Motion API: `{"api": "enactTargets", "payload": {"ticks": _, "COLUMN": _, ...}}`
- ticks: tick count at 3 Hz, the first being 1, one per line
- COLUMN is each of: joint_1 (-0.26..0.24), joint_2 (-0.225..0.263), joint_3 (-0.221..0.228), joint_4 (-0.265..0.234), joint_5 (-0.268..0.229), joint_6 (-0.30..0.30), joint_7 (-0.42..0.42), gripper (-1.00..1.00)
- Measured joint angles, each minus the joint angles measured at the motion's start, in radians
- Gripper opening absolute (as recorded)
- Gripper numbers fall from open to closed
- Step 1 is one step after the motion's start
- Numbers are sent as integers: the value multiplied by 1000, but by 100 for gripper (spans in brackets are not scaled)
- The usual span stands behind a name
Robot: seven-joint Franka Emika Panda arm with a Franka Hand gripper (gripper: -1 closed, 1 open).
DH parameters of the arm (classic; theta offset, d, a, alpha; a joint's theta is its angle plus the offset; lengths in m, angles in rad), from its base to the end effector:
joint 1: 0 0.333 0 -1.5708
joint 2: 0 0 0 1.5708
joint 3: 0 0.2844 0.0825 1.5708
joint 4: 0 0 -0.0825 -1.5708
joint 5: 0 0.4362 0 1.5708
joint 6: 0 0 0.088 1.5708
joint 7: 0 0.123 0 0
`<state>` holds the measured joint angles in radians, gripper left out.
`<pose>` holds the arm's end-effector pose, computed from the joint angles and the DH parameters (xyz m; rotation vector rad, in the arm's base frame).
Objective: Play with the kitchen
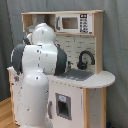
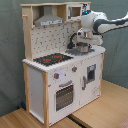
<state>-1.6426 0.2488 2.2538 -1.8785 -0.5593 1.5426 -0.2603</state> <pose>0.5037 0.2384 0.5099 2.4507 1.2407 -0.1355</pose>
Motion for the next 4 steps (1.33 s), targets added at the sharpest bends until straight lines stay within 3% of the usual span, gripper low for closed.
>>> {"api": "enactTargets", "payload": {"ticks": 2, "joint_1": 1, "joint_2": -51, "joint_3": -123, "joint_4": -32, "joint_5": 21, "joint_6": 152, "joint_7": 27, "gripper": -100}}
{"api": "enactTargets", "payload": {"ticks": 4, "joint_1": 1, "joint_2": -171, "joint_3": -186, "joint_4": -32, "joint_5": 121, "joint_6": 256, "joint_7": 9, "gripper": -100}}
